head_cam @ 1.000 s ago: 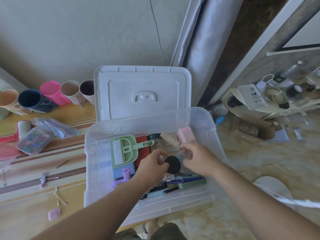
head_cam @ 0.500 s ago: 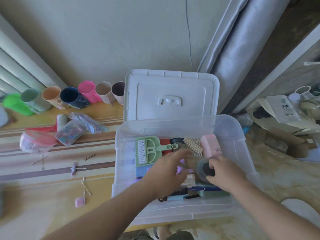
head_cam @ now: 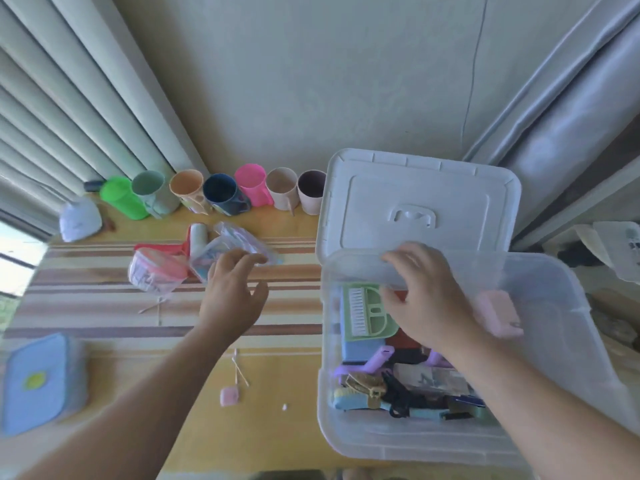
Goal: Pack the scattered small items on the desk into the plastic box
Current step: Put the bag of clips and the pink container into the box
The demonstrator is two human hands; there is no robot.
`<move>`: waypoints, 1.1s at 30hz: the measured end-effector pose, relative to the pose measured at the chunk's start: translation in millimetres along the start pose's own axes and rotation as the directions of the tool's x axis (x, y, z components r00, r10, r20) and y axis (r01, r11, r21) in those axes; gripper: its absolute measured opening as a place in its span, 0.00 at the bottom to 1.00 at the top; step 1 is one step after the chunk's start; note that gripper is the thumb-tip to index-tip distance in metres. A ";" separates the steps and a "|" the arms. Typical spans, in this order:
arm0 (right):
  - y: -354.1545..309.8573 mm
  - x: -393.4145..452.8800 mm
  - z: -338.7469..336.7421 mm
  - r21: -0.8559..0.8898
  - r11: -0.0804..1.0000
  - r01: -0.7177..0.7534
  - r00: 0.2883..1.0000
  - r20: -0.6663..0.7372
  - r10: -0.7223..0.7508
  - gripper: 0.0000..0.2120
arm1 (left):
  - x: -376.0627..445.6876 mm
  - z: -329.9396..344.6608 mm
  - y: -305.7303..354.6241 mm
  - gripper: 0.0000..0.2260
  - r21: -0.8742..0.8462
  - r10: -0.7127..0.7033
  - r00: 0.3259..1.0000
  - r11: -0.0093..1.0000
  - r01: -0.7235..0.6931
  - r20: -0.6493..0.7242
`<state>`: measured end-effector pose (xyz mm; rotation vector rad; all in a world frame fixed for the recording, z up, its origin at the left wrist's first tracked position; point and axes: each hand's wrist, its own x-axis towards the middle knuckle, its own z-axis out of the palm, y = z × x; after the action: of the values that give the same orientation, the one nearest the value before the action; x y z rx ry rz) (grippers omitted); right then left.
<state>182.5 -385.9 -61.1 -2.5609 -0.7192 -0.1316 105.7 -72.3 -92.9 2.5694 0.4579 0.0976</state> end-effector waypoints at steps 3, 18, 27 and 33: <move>-60.4 44.2 36.5 0.063 0.992 0.109 0.994 -0.025 -0.108 0.19 | 5.1 -11.1 -55.2 0.22 0.051 -0.094 0.995 0.994 0.092 0.042; -143.4 181.0 267.0 -0.184 0.975 -0.127 0.859 0.471 0.201 0.28 | 102.3 25.7 -178.4 0.40 0.193 -0.089 0.955 0.981 0.034 0.284; -146.0 165.4 295.3 -0.221 0.928 -0.301 0.812 0.451 0.371 0.27 | 106.4 33.4 -181.3 0.40 0.211 -0.102 0.966 0.976 0.051 0.239; -150.4 149.8 235.2 -0.056 0.899 -0.434 0.788 0.459 0.409 0.11 | 47.5 -6.9 -169.9 0.42 -0.049 -0.115 0.963 0.990 0.131 0.245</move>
<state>225.7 -93.1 -174.0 -2.6505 -0.2712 0.6593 97.9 84.0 -174.5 2.4416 0.5105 -0.2387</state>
